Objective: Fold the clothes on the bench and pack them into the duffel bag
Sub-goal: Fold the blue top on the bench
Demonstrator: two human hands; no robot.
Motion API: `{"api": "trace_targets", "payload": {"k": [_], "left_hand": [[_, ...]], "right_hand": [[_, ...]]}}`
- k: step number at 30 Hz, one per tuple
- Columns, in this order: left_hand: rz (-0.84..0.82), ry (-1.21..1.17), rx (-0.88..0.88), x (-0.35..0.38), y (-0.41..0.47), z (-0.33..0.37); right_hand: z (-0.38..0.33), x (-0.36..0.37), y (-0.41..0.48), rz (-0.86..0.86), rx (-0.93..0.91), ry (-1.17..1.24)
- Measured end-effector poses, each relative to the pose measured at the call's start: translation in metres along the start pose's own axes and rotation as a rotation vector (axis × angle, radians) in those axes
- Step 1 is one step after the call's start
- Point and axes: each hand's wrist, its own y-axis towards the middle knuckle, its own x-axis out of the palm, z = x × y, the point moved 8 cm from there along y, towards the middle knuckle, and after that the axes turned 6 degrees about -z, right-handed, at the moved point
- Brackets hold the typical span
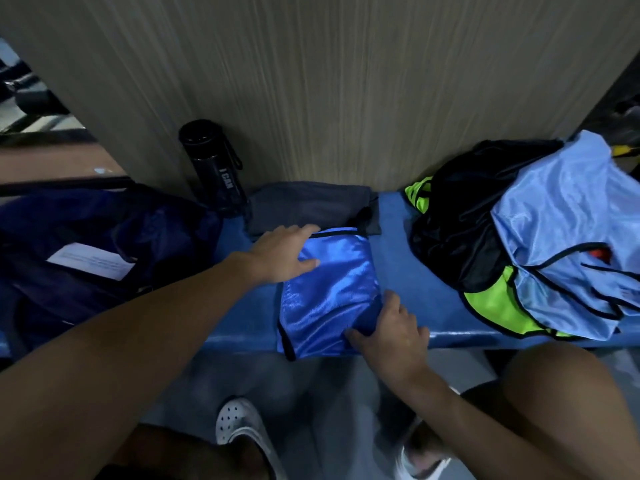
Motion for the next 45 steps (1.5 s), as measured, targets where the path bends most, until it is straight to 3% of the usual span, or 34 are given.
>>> {"api": "trace_targets", "payload": {"k": [3,8,14,16,19,21,24,30,34,39,41,43,45], "left_hand": [[0.039,0.112,-0.052,0.003,-0.012,-0.004],[0.068,0.211,-0.229,0.011,-0.042,-0.014],[-0.079,0.053,-0.511,0.029,-0.079,-0.030],[0.135,0.199,-0.432,0.008,-0.077,-0.024],[0.416,0.332,-0.089,-0.011,-0.067,0.006],[0.281,0.299,0.073,0.004,-0.056,0.020],[0.012,0.319,0.071,0.042,-0.047,0.017],[0.058,0.339,0.017,0.058,-0.048,-0.007],[0.049,0.312,-0.033,0.060,-0.050,-0.015],[0.032,0.292,-0.049,0.060,-0.053,-0.017],[0.030,0.292,-0.066,0.063,-0.053,-0.019],[0.027,0.289,-0.100,0.064,-0.054,-0.021],[0.015,0.273,-0.159,0.066,-0.056,-0.024]], "right_hand": [[-0.001,0.001,0.004,-0.001,-0.027,-0.086],[-0.005,-0.009,0.015,0.041,-0.121,0.016],[-0.009,-0.027,0.048,0.110,-0.191,0.001],[-0.009,-0.027,0.050,0.122,-0.201,0.002],[-0.005,-0.032,0.052,0.169,-0.193,0.036],[0.001,-0.034,0.060,0.152,-0.150,0.057],[0.004,-0.034,0.072,0.114,-0.114,0.083],[0.002,-0.038,0.073,0.124,-0.115,0.016],[0.012,-0.044,0.072,0.139,-0.022,-0.123],[0.016,-0.043,0.069,0.056,0.033,-0.156],[0.009,-0.047,0.066,0.134,-0.065,-0.084],[-0.011,-0.046,0.055,0.221,-0.303,-0.073],[-0.032,-0.027,0.040,0.170,-0.523,-0.192]]}}
